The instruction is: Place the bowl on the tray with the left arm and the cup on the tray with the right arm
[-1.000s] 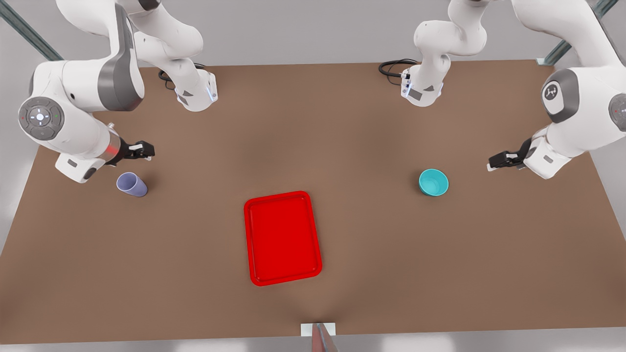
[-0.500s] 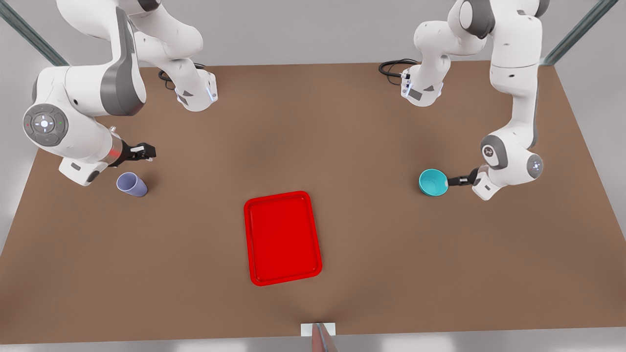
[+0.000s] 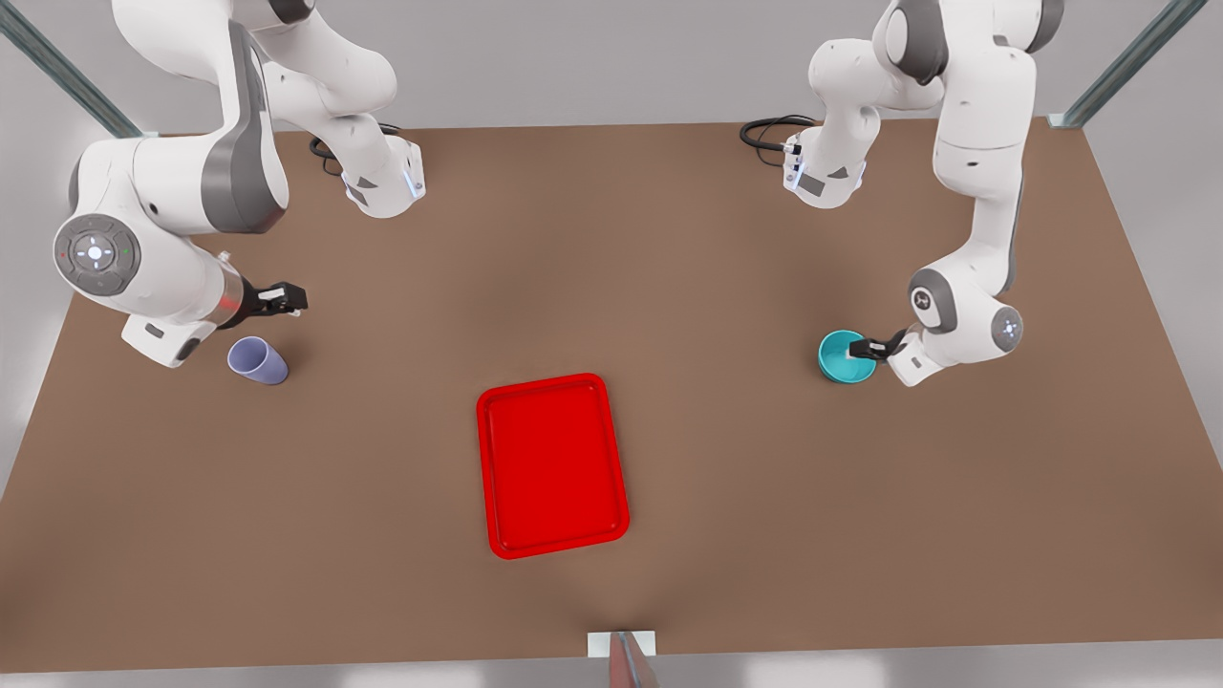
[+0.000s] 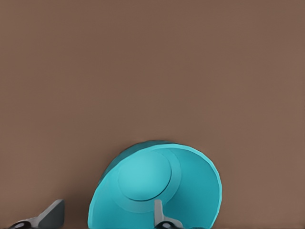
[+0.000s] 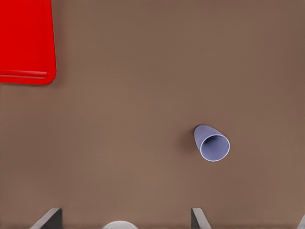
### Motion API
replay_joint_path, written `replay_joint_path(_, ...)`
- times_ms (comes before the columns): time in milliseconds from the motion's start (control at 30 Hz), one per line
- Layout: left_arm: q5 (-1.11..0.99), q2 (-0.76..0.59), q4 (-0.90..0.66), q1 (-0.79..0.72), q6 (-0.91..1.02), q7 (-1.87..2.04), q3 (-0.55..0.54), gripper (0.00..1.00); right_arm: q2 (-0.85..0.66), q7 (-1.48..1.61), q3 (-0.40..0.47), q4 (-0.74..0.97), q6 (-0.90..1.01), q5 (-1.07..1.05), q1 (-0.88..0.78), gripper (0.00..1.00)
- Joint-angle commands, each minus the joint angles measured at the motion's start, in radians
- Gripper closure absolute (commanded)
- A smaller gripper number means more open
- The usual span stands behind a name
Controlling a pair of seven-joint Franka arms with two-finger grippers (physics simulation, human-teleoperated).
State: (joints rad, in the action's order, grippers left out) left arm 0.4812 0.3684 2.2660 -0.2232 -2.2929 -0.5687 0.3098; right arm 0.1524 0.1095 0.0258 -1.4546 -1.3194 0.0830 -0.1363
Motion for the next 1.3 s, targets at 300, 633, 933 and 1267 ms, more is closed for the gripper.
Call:
replay_joint_path(300,0.033,0.003,-0.008,-0.007,-0.003,-0.148,0.0,0.79,0.001,0.004,0.0,0.0,0.002,0.0,0.0,0.0)
replay_joint_path(633,-0.121,0.415,-1.082,-0.274,0.644,1.067,-0.072,0.79,0.096,0.012,0.114,-0.043,-0.011,-0.003,-0.002,0.0)
replay_joint_path(933,-0.122,0.566,-1.226,-0.317,0.185,1.299,-0.251,0.79,0.165,0.438,0.301,-0.378,-0.674,-0.034,0.018,0.0)
replay_joint_path(1267,-0.124,0.662,-1.307,-0.357,-0.076,1.486,-0.325,0.79,0.058,0.581,0.365,-0.737,-1.109,-0.055,0.037,0.0)
